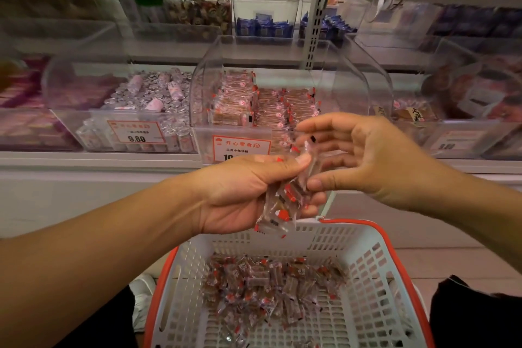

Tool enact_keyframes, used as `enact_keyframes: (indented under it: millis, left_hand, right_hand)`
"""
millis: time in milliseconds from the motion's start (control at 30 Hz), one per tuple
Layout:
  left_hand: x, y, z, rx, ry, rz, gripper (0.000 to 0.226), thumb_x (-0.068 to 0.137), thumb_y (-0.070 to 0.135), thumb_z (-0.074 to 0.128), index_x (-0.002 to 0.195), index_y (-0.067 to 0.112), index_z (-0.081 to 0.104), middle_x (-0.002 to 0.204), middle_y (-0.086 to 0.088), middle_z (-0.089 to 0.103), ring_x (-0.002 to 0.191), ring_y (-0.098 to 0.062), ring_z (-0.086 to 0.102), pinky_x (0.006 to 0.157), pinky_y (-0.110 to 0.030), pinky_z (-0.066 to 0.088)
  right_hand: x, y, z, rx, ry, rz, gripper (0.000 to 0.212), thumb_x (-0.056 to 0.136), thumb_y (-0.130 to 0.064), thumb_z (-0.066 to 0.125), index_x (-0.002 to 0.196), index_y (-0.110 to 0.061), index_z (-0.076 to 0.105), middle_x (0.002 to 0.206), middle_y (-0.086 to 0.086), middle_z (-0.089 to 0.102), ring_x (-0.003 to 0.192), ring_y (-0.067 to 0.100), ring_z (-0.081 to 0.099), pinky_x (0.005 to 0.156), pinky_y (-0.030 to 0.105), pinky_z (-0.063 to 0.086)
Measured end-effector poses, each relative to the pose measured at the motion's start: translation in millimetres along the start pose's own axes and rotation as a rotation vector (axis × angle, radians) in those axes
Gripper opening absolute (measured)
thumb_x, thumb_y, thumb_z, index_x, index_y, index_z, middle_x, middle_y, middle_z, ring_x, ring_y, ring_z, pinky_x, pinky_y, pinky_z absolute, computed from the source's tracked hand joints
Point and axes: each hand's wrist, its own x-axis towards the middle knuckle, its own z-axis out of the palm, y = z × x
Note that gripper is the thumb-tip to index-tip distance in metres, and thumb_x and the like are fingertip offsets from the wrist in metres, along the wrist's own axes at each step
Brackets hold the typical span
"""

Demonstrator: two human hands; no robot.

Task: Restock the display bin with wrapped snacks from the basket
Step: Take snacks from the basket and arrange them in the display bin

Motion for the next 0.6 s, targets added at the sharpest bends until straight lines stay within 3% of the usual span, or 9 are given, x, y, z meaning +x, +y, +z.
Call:
enact_keyframes:
  millis: [100, 167, 233, 300, 400, 500, 600]
  left_hand:
    - [3, 1, 0, -0.050, 0.125, 0.068, 0.047, 0.081, 0.020, 0.062, 0.121, -0.004, 0.062, 0.103, -0.020, 0.069, 0.078, -0.021, 0.071, 0.073, -0.034, 0.062]
    - [4, -2, 3, -0.073, 0.138, 0.095, 0.034, 0.079, 0.019, 0.063, 0.104, -0.002, 0.071, 0.096, -0.019, 0.072, 0.076, -0.022, 0.073, 0.074, -0.035, 0.062]
    - [5, -9, 9, -0.112, 0.114, 0.109, 0.031, 0.080, 0.019, 0.062, 0.101, -0.001, 0.072, 0.097, -0.018, 0.072, 0.079, -0.024, 0.072, 0.078, -0.038, 0.059]
    - [6, -14, 14, -0.172, 0.101, 0.123, 0.038, 0.080, 0.018, 0.062, 0.112, -0.002, 0.066, 0.104, -0.020, 0.070, 0.084, -0.026, 0.071, 0.080, -0.040, 0.059]
    - [6, -13, 16, -0.213, 0.073, 0.154, 0.048, 0.081, 0.015, 0.061, 0.125, -0.005, 0.058, 0.108, -0.021, 0.069, 0.089, -0.026, 0.072, 0.076, -0.036, 0.061]
    - [2, -9, 13, -0.179, 0.029, 0.164, 0.042, 0.084, 0.013, 0.060, 0.122, -0.003, 0.059, 0.104, -0.019, 0.070, 0.088, -0.024, 0.073, 0.075, -0.032, 0.060]
    - [0, -9, 10, -0.158, -0.012, 0.153, 0.039, 0.086, 0.016, 0.061, 0.121, 0.000, 0.061, 0.111, -0.018, 0.070, 0.097, -0.023, 0.071, 0.085, -0.032, 0.059]
  right_hand:
    - [-8, -2, 5, -0.151, -0.165, 0.010, 0.112, 0.059, -0.053, 0.089, 0.151, -0.041, 0.027, 0.151, -0.025, 0.039, 0.135, -0.009, 0.039, 0.112, 0.025, 0.037]
    - [-13, -3, 13, -0.232, -0.183, 0.011, 0.132, 0.050, -0.059, 0.091, 0.153, -0.050, 0.009, 0.155, -0.032, 0.025, 0.138, -0.014, 0.029, 0.113, 0.017, 0.032]
    - [-14, -1, 26, -0.266, -0.143, -0.028, 0.140, 0.047, -0.054, 0.094, 0.155, -0.044, 0.006, 0.153, -0.029, 0.032, 0.136, -0.015, 0.033, 0.109, 0.010, 0.033]
    - [-12, 1, 35, -0.234, -0.100, -0.061, 0.136, 0.049, -0.045, 0.097, 0.156, -0.034, 0.015, 0.145, -0.022, 0.045, 0.130, -0.010, 0.043, 0.104, 0.010, 0.037]
    - [-8, 2, 34, -0.211, -0.008, -0.105, 0.121, 0.053, -0.034, 0.097, 0.154, -0.026, 0.030, 0.131, -0.016, 0.058, 0.122, -0.001, 0.056, 0.102, 0.022, 0.046]
    - [-7, 0, 33, -0.176, 0.028, -0.135, 0.110, 0.058, -0.028, 0.096, 0.151, -0.024, 0.036, 0.121, -0.016, 0.064, 0.114, 0.002, 0.062, 0.097, 0.023, 0.050]
    - [-8, 0, 35, -0.157, 0.054, -0.160, 0.097, 0.070, -0.023, 0.088, 0.151, -0.023, 0.036, 0.115, -0.018, 0.063, 0.105, 0.004, 0.065, 0.089, 0.022, 0.052]
